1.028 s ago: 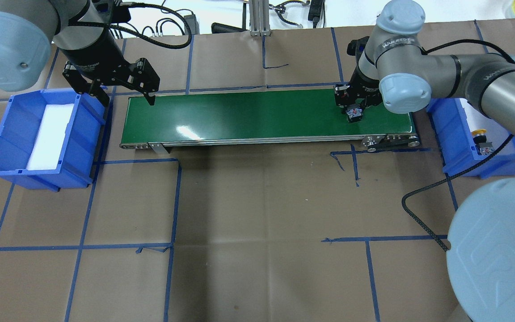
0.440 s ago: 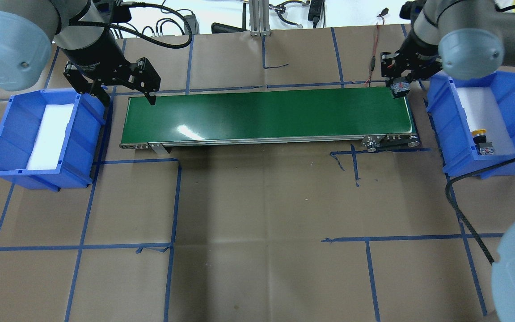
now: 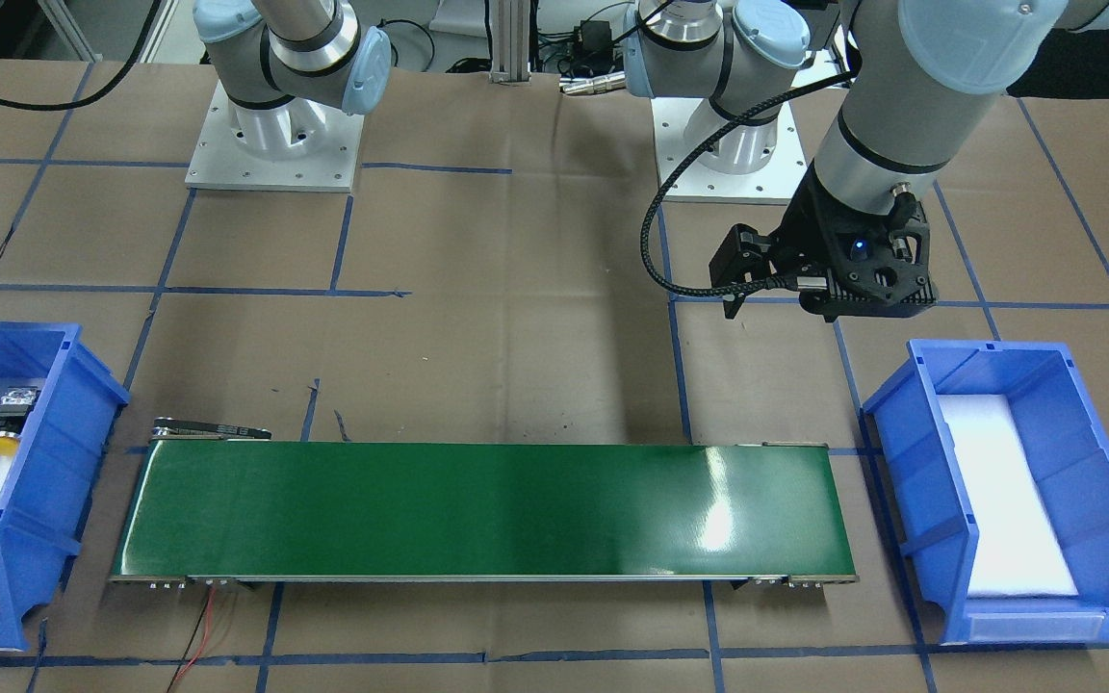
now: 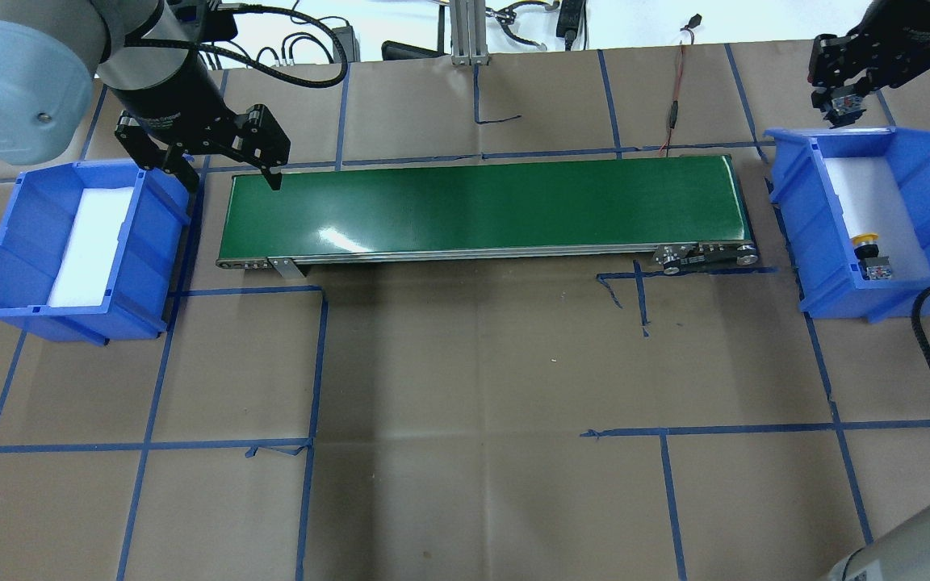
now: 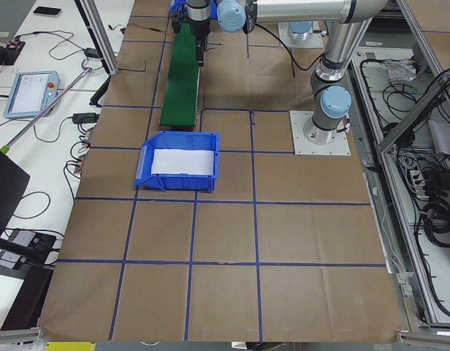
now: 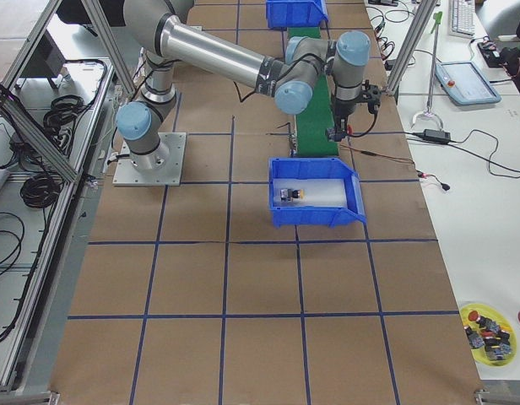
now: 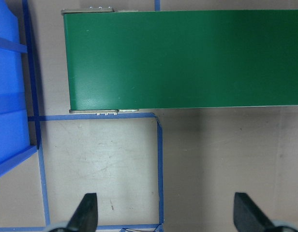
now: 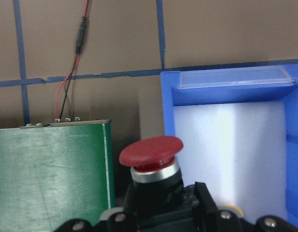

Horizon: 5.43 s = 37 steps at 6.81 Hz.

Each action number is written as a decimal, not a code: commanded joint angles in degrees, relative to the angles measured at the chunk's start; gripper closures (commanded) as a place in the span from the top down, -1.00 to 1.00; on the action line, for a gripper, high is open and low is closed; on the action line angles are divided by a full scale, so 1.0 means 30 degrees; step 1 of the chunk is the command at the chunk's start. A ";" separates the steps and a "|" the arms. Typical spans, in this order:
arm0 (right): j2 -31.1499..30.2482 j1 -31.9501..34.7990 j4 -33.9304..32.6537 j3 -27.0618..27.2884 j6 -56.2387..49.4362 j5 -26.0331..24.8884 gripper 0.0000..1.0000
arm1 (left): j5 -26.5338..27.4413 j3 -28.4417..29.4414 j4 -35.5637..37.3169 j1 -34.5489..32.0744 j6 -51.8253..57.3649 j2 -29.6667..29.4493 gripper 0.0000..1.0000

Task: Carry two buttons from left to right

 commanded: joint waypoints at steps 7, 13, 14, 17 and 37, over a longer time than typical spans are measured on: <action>0.2052 -0.2759 -0.5077 0.3859 -0.1084 0.0042 -0.86 | 0.0086 0.0035 0.0000 0.0000 0.0000 0.0022 1.00; 0.3108 -0.2761 -0.7355 0.4187 -0.1317 0.0072 0.93 | 0.0087 0.0182 0.0000 0.0000 0.0030 0.0081 1.00; 0.3020 -0.2761 -0.7338 0.4159 -0.1347 -0.0217 0.99 | 0.0144 0.0037 0.0000 0.0000 0.0030 0.0197 1.00; 0.1884 -0.2673 -0.6988 0.4157 -0.1143 -0.0192 0.99 | 0.0174 -0.0081 0.0000 0.0000 0.0030 0.0256 1.00; -0.7996 0.7933 0.3795 0.4774 0.8613 -0.1333 1.00 | 0.0115 -0.0140 -0.0029 -0.0029 0.0059 0.0257 1.00</action>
